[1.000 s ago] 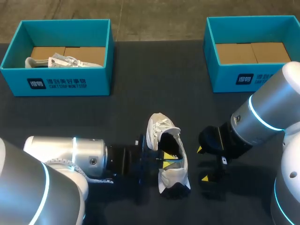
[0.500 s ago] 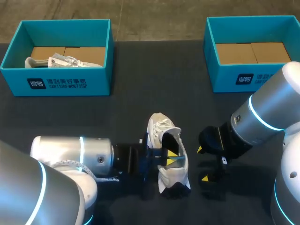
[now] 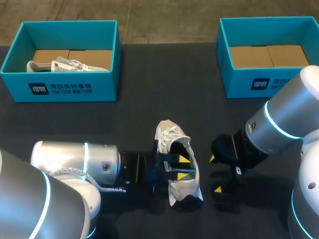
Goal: Take the shoe out of the shoebox, open the shoe tongue, remove and reinsert the insole, then place the shoe into the shoebox
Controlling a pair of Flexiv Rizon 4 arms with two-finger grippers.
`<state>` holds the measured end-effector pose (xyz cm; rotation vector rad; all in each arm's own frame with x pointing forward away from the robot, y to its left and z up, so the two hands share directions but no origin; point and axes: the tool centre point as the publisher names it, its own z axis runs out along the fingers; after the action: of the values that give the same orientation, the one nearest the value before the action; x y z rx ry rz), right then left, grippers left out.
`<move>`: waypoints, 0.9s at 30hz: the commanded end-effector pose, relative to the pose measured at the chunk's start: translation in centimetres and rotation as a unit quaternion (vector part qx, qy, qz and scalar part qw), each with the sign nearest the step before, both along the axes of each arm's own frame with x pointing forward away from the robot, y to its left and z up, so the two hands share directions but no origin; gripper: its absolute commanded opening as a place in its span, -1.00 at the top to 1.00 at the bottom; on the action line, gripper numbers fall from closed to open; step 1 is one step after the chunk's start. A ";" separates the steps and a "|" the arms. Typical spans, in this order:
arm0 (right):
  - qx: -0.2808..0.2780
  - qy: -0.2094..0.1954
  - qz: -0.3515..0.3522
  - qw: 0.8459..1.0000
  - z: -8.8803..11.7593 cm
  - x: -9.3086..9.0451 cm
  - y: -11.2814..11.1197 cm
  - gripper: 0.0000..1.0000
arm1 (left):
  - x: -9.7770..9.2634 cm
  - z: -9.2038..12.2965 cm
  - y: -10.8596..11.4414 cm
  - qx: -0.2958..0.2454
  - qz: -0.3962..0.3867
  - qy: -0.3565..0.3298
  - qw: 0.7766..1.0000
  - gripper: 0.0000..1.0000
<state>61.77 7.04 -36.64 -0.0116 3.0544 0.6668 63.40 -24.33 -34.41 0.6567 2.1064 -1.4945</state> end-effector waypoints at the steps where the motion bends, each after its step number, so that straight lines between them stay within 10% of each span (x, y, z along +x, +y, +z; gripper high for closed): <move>1: -0.001 -0.001 -0.001 1.000 -0.1 -0.1 0.1 -1.00 | -0.7 0.9 1.2 0.003 0.001 0.002 1.000 0.33; 27: -0.001 -0.001 -0.001 1.000 -0.1 -0.1 0.1 -1.00 | -0.9 2.9 4.7 0.098 -0.051 0.002 0.994 0.28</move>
<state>61.77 7.04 -36.64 -0.0116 3.0544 0.6668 62.30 -19.98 -32.44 0.7866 2.2081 -1.3700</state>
